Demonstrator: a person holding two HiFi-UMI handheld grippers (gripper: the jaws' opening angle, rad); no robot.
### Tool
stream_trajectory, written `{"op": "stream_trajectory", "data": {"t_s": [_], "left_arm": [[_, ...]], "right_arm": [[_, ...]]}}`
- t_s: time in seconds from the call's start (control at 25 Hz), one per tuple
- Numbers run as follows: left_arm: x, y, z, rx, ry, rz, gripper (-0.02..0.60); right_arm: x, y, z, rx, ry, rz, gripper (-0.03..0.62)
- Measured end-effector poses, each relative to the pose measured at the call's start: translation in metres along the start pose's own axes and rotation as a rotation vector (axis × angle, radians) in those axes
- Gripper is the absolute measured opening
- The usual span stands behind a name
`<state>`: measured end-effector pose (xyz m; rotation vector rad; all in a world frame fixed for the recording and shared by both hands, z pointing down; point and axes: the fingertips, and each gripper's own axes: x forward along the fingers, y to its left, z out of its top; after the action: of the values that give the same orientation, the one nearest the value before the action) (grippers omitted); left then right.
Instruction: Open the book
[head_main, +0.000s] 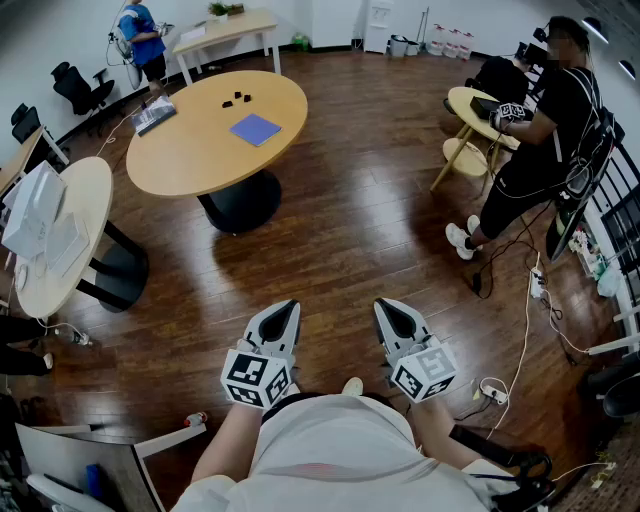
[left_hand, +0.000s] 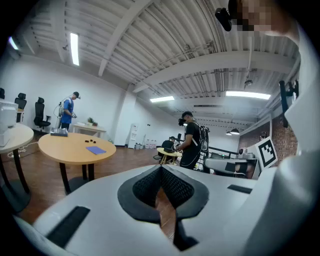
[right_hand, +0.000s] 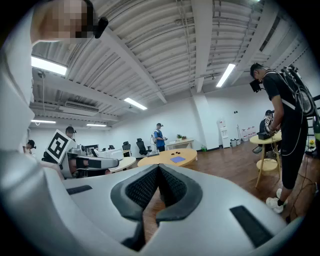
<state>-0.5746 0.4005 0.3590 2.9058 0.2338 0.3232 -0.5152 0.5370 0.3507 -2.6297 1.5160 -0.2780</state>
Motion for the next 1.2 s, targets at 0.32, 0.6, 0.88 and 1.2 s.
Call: {"op": "stream_trajectory", "data": {"t_s": [0.32, 0.6, 0.88, 1.2], "left_arm": [[0.024, -0.032, -0.008, -0.005, 0.015, 0.033, 0.011], [0.039, -0.052, -0.025, -0.012, 0.039, 0.066, 0.011], [0.056, -0.047, -0.025, -0.026, 0.036, 0.089, 0.011], [0.119, -0.007, -0.017, -0.086, 0.044, 0.063, 0.011]], "right_arm": [[-0.023, -0.034, -0.013, 0.036, 0.034, 0.040, -0.003], [-0.032, -0.062, -0.035, 0.091, 0.067, 0.072, -0.003], [-0.016, -0.074, -0.039, 0.118, 0.092, 0.113, -0.003], [0.013, -0.119, -0.041, 0.121, 0.153, 0.033, -0.003]]}}
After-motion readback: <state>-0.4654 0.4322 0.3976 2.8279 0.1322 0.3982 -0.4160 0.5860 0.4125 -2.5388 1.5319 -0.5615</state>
